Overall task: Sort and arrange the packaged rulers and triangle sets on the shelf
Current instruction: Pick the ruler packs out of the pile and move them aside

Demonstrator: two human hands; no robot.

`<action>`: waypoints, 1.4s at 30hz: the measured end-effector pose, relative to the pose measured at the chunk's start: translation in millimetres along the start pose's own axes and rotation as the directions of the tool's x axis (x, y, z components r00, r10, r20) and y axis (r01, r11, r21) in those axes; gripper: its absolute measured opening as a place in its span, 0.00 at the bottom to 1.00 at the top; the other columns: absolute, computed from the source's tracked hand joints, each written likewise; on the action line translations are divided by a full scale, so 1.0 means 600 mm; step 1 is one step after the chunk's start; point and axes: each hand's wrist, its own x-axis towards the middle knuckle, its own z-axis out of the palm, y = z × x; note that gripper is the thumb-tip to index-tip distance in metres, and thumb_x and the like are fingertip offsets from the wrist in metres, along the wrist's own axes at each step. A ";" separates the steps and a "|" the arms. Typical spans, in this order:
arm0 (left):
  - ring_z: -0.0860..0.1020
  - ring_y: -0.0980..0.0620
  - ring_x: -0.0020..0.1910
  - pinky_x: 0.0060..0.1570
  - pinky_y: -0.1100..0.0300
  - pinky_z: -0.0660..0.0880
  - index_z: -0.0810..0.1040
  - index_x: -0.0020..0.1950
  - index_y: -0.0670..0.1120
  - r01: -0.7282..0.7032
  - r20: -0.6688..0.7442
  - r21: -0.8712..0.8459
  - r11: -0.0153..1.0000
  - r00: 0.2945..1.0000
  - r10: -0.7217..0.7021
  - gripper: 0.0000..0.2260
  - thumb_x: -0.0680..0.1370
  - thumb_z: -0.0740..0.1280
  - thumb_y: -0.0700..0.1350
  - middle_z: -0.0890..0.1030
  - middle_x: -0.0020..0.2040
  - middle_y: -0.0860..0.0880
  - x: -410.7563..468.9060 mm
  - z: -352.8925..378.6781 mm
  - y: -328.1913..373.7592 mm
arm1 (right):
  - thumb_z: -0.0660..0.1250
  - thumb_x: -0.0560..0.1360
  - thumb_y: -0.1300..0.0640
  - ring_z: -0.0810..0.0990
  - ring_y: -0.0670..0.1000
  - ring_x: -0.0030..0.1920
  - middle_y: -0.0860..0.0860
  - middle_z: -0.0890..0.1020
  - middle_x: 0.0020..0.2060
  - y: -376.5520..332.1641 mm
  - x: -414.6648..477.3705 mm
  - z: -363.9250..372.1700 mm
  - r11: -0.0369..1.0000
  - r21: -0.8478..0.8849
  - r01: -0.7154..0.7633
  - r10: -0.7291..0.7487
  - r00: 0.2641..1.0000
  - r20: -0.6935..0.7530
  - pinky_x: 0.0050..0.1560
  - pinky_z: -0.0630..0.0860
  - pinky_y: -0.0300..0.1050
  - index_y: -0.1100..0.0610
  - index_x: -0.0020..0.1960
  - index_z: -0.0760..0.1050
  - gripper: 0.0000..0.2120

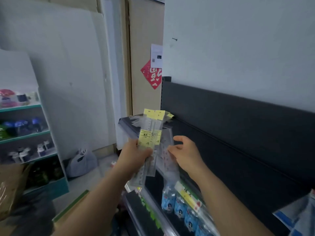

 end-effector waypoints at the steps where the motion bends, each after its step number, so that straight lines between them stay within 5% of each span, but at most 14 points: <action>1: 0.82 0.47 0.40 0.41 0.54 0.78 0.76 0.44 0.48 -0.003 -0.008 0.000 1.000 1.000 0.003 0.04 0.75 0.68 0.39 0.83 0.42 0.46 0.028 0.001 0.000 | 0.66 0.77 0.58 0.82 0.48 0.42 0.49 0.83 0.44 -0.002 0.027 0.003 1.000 -0.016 0.012 -0.012 1.000 0.003 0.42 0.78 0.42 0.55 0.68 0.68 0.20; 6: 0.81 0.49 0.42 0.38 0.58 0.76 0.77 0.53 0.44 -0.012 -0.007 0.021 1.000 1.000 0.012 0.08 0.75 0.69 0.42 0.82 0.45 0.48 0.148 0.011 -0.006 | 0.64 0.78 0.57 0.81 0.47 0.42 0.47 0.81 0.43 0.001 0.144 0.016 0.995 -0.081 0.055 -0.055 0.998 -0.004 0.37 0.75 0.36 0.53 0.70 0.65 0.21; 12: 0.78 0.56 0.40 0.33 0.64 0.71 0.75 0.51 0.47 -0.015 0.011 0.016 1.000 1.000 0.015 0.06 0.76 0.68 0.41 0.79 0.42 0.53 0.273 0.022 -0.024 | 0.62 0.79 0.57 0.80 0.48 0.42 0.51 0.81 0.45 0.023 0.265 0.055 0.988 -0.145 0.047 -0.052 0.998 -0.030 0.33 0.71 0.35 0.53 0.71 0.63 0.21; 17: 0.80 0.54 0.43 0.37 0.63 0.73 0.78 0.55 0.46 -0.052 0.047 0.073 0.996 0.998 0.048 0.09 0.75 0.68 0.41 0.81 0.47 0.51 0.386 0.021 -0.036 | 0.61 0.79 0.57 0.79 0.47 0.42 0.49 0.79 0.44 0.043 0.358 0.089 0.972 -0.235 0.015 -0.035 0.996 -0.082 0.42 0.76 0.43 0.53 0.71 0.63 0.21; 25: 0.79 0.50 0.46 0.44 0.58 0.76 0.77 0.56 0.42 -0.158 0.172 0.229 0.961 0.978 0.120 0.10 0.75 0.67 0.40 0.81 0.50 0.47 0.557 0.019 -0.034 | 0.62 0.78 0.54 0.77 0.50 0.43 0.51 0.78 0.45 0.045 0.480 0.140 0.943 -0.318 -0.096 0.025 0.975 -0.221 0.41 0.73 0.46 0.53 0.68 0.65 0.19; 28: 0.77 0.50 0.45 0.42 0.61 0.71 0.77 0.56 0.41 -0.238 0.232 0.333 0.912 0.959 0.165 0.11 0.75 0.66 0.41 0.82 0.51 0.45 0.595 0.027 -0.040 | 0.60 0.78 0.51 0.78 0.53 0.43 0.52 0.79 0.45 0.043 0.501 0.149 0.859 -0.481 -0.177 0.041 0.959 -0.279 0.41 0.75 0.48 0.54 0.60 0.68 0.13; 31: 0.77 0.47 0.55 0.49 0.61 0.71 0.71 0.65 0.43 -0.292 0.273 0.438 0.850 0.944 0.184 0.19 0.75 0.68 0.43 0.79 0.58 0.45 0.625 0.034 -0.061 | 0.59 0.79 0.49 0.79 0.53 0.44 0.51 0.80 0.45 0.046 0.506 0.151 0.754 -0.625 -0.202 0.019 0.958 -0.286 0.40 0.74 0.47 0.54 0.55 0.71 0.10; 38: 0.68 0.46 0.63 0.62 0.54 0.68 0.73 0.66 0.48 -0.474 0.352 0.610 0.635 0.880 0.318 0.20 0.76 0.66 0.52 0.71 0.65 0.47 0.649 0.035 -0.086 | 0.61 0.78 0.51 0.75 0.51 0.51 0.51 0.76 0.50 0.050 0.507 0.151 0.688 -0.701 -0.186 -0.015 0.963 -0.270 0.49 0.75 0.47 0.53 0.51 0.77 0.08; 42: 0.69 0.48 0.63 0.63 0.55 0.68 0.73 0.65 0.51 -0.618 0.389 0.578 0.534 0.783 0.485 0.18 0.78 0.62 0.55 0.73 0.65 0.50 0.631 0.037 -0.069 | 0.61 0.78 0.50 0.75 0.51 0.52 0.50 0.77 0.50 0.040 0.491 0.143 0.661 -0.724 -0.198 -0.026 0.958 -0.286 0.51 0.75 0.49 0.54 0.51 0.76 0.10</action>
